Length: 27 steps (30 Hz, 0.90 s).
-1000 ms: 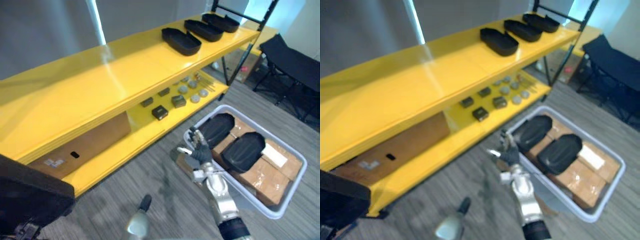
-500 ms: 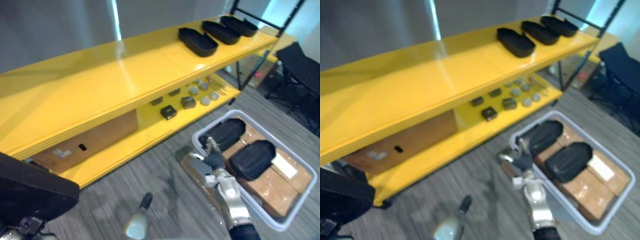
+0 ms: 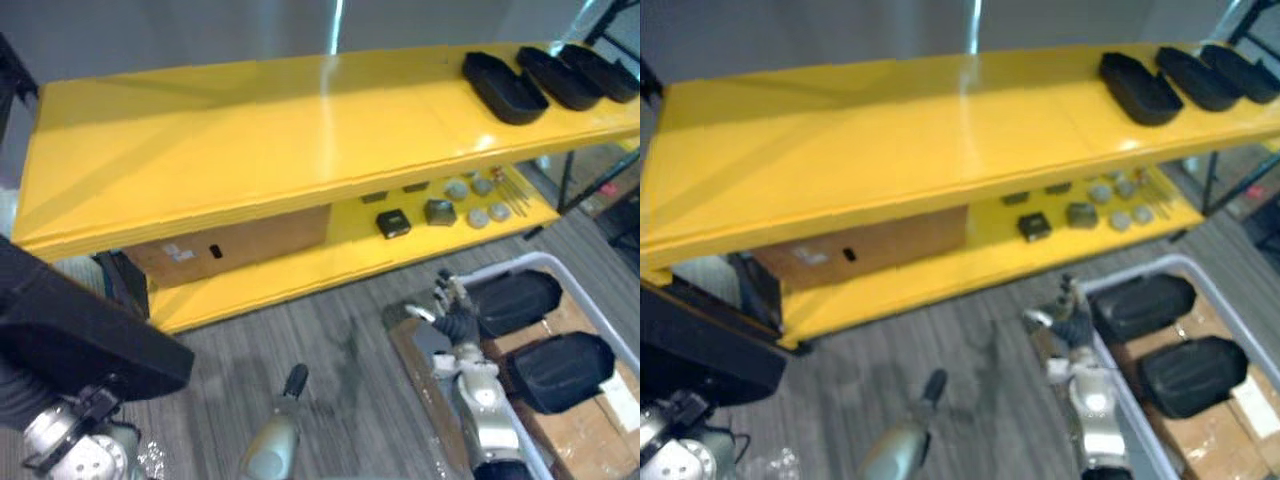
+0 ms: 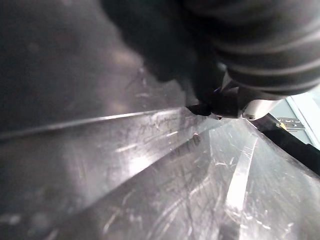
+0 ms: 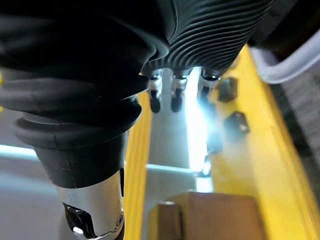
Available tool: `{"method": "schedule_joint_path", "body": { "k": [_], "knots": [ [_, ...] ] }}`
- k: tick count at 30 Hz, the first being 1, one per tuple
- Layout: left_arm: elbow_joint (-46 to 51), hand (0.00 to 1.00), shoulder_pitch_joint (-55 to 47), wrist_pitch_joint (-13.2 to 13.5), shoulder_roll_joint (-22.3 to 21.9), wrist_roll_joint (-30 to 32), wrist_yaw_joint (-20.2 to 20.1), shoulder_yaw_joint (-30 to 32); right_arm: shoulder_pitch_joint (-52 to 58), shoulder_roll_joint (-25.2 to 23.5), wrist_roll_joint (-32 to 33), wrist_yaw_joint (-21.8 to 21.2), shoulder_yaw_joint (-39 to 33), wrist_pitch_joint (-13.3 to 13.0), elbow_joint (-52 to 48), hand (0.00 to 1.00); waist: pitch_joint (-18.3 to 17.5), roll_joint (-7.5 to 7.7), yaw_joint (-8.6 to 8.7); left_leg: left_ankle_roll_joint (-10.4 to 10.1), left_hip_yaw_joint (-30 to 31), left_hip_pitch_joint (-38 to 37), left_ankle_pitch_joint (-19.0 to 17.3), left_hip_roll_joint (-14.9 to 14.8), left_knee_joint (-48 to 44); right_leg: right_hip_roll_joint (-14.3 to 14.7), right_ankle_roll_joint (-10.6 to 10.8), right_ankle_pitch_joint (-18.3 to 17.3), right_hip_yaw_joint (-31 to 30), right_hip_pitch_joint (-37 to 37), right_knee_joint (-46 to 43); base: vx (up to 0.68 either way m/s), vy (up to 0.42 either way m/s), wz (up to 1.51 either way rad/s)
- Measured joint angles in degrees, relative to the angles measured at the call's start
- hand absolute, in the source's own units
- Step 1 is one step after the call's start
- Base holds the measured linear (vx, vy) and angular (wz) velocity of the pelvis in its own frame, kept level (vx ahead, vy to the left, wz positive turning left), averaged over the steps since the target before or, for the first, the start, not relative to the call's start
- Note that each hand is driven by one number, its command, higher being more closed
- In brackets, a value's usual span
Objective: Walk over and take plastic housings, then place them on the shelf
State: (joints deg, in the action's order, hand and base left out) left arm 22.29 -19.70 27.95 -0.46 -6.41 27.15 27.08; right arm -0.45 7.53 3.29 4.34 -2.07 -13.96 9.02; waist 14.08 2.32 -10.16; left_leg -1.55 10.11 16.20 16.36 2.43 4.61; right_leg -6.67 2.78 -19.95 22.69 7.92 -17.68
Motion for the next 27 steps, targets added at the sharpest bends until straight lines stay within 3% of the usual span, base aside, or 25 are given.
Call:
{"method": "schedule_joint_path", "body": {
  "k": [1,2,3,5,7,11,17,19,20,22,23,24,25,27],
  "knots": [
    [-1.53,1.0,0.24,-0.16,0.05,0.01,0.41,-0.89,-1.02,0.39,-0.92,0.0,0.11,-0.81,-0.18,0.0,0.6,-0.82,0.1,-2.02,-1.64,0.73,-1.59,-0.27,-0.03,0.28,0.96,-0.48,-0.51,0.19,2.71,-0.1,-0.043,-0.22],
    [-2.04,1.0,1.04,-0.26,0.13,0.07,0.54,-1.31,-1.5,0.61,-1.16,0.05,-0.02,-1.11,-0.3,0.0,1.45,0.0,0.67,-1.54,-2.98,1.63,-2.35,-0.35,-1.33,-0.59,1.04,-0.01,-0.29,-0.01,3.51,-0.11,0.037,-0.1],
    [-2.04,1.0,1.6,-0.18,0.21,0.18,0.74,-0.99,-1.51,0.61,-1.93,0.24,0.04,-1.09,-0.33,0.0,2.79,0.06,1.03,1.84,-4.98,4.1,-4.32,0.14,-11.37,-1.37,1.19,0.44,-0.48,-0.09,3.54,-0.08,0.051,-0.1],
    [-1.73,1.0,1.42,-0.11,0.64,0.05,1.55,-0.56,-0.88,0.66,-1.91,0.78,0.3,-0.98,-1.39,0.0,3.29,0.02,1.42,1.15,-6.08,3.76,-6.78,-0.56,-13.8,-0.72,1.84,0.88,-1.61,-0.17,3.39,-0.04,-0.006,-0.2],
    [-1.36,1.0,2.24,-0.11,0.67,0.12,1.95,-0.9,-1.52,0.99,-1.88,1.03,-0.11,-0.98,-2.6,0.0,3.4,0.91,1.49,1.01,-6.82,3.86,-5.7,-1.18,-11.81,-0.79,2.75,2.16,-2.7,-1.79,3.89,0.01,-0.029,-0.29],
    [-0.11,1.0,3.91,-0.2,1.31,0.29,2.03,-1.4,-2.49,1.36,-1.83,2.05,-1.23,-0.98,-4.65,0.0,4.14,0.85,2.62,1.09,-7.97,2.68,-5.21,-1.37,-9.86,-0.8,2.75,2.8,-4.0,-1.93,3.82,0.02,-0.011,-0.17],
    [1.14,1.0,3.8,-0.17,2.02,0.7,3.97,-2.14,-3.27,2.01,-1.87,2.01,-1.35,-0.98,-5.24,0.0,6.3,-1.13,3.18,0.88,-8.62,1.61,-5.19,-1.44,-8.08,-1.12,1.82,2.31,-4.13,-2.2,3.52,-0.02,0.005,-0.03],
    [1.53,1.0,3.47,-0.15,1.74,0.87,4.03,-2.04,-3.15,1.65,-1.86,1.99,-1.28,-0.96,-5.34,0.0,7.86,-0.74,2.88,2.49,-9.44,3.66,-9.45,-1.2,-17.11,-1.81,1.55,1.7,-4.2,-0.72,3.41,0.03,0.054,-0.08],
    [1.66,1.0,2.38,-0.18,1.66,1.0,3.84,-1.91,-2.5,1.12,-1.85,2.06,-1.45,-0.97,-5.7,0.0,8.38,-0.66,2.92,1.39,-9.42,3.97,-12.15,-1.0,-20.06,-1.93,1.35,1.0,-4.09,0.51,3.13,0.09,0.059,0.01],
    [2.63,1.0,0.85,-0.23,0.42,2.74,2.46,-1.52,0.3,-0.23,-1.85,2.17,-1.84,-1.01,-6.28,0.0,8.86,0.96,2.97,2.97,-9.95,5.15,-18.37,0.08,-27.76,-2.59,-0.16,0.19,-4.11,2.79,1.07,0.16,0.095,0.05],
    [3.01,1.0,0.31,-0.21,-0.34,3.0,1.84,-1.21,0.65,-0.21,-1.87,2.21,-1.87,-1.11,-6.41,0.0,9.06,0.27,2.97,2.93,-9.39,5.9,-19.8,-0.23,-29.97,-2.58,-0.52,0.28,-4.19,1.82,-2.59,0.22,0.123,0.13],
    [3.19,1.0,-0.02,-0.24,-0.46,3.12,0.71,-1.2,2.06,-1.03,-1.88,2.64,-2.03,-1.14,-6.37,0.0,9.28,-0.13,3.24,3.51,-8.75,6.11,-22.11,-0.33,-33.09,-3.63,-2.63,1.52,-5.64,-2.17,-13.45,0.24,0.156,0.24],
    [3.31,1.0,0.01,-0.26,0.12,4.44,-0.2,-1.12,3.34,-1.97,-1.9,3.28,-2.17,-1.15,-6.39,0.0,9.18,0.06,3.39,4.09,-8.16,5.35,-23.67,0.07,-33.92,-4.5,-5.1,6.03,-8.03,-7.08,-23.43,0.23,0.197,0.35],
    [4.08,1.0,0.11,-0.27,1.09,5.44,-1.38,-0.86,4.19,-3.31,-2.29,3.43,-3.11,-1.24,-6.33,0.0,9.09,0.28,4.45,4.79,-5.91,2.97,-24.56,0.87,-32.77,-4.61,-3.62,15.25,-12.35,-12.03,-33.72,0.28,0.153,0.46]
  ]
}}
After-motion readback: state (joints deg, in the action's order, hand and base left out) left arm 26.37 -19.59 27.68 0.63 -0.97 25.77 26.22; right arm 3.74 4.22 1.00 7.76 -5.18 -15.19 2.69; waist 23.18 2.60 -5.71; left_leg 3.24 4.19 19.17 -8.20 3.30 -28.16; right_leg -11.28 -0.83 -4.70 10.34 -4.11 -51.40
